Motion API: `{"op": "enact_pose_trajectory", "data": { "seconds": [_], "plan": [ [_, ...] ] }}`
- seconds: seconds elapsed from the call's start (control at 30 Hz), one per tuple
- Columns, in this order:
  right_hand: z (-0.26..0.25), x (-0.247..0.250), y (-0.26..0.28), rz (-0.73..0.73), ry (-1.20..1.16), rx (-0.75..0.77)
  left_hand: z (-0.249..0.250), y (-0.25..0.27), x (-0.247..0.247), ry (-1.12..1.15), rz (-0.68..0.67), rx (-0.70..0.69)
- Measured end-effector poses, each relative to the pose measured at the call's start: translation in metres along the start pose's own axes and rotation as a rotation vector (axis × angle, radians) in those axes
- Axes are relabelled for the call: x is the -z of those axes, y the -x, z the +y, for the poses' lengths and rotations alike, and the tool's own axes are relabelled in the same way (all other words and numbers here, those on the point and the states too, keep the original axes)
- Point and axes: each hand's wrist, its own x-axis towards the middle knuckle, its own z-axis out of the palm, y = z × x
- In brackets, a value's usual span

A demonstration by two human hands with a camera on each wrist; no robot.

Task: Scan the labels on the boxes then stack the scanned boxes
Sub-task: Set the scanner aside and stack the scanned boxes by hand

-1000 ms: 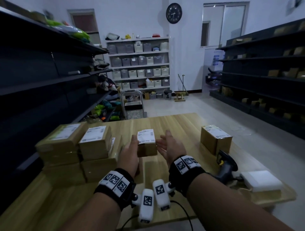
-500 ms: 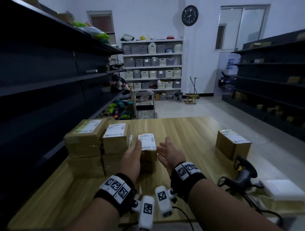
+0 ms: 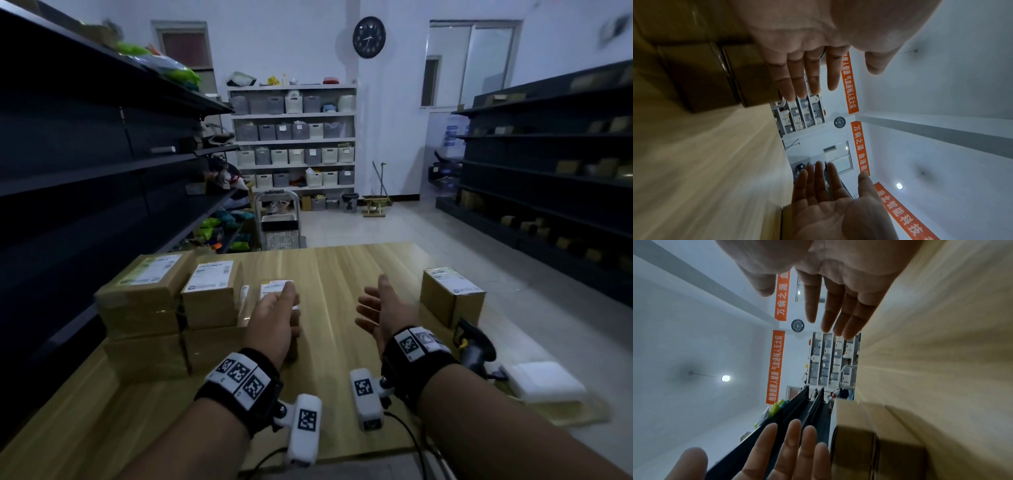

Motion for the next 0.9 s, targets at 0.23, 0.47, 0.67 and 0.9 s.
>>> {"op": "enact_pose_trajectory", "data": {
  "seconds": [0.23,0.47,0.67,0.9],
  "plan": [
    [-0.037,0.075,-0.029,0.176,-0.015,0.046,-0.015,-0.007,-0.083,0.063,-0.145,0.033],
    [-0.074,0.136,-0.051,0.301,0.036,0.115,-0.026,-0.006,-0.159,0.12,-0.227,0.119],
    [-0.086,0.183,-0.093,0.351,0.202,0.098,-0.027,-0.025,-0.198,0.168,-0.292,0.199],
    [-0.094,0.184,-0.102,0.345,0.292,0.018,-0.018,-0.039,-0.237,0.256,-0.371,0.294]
  ]
}}
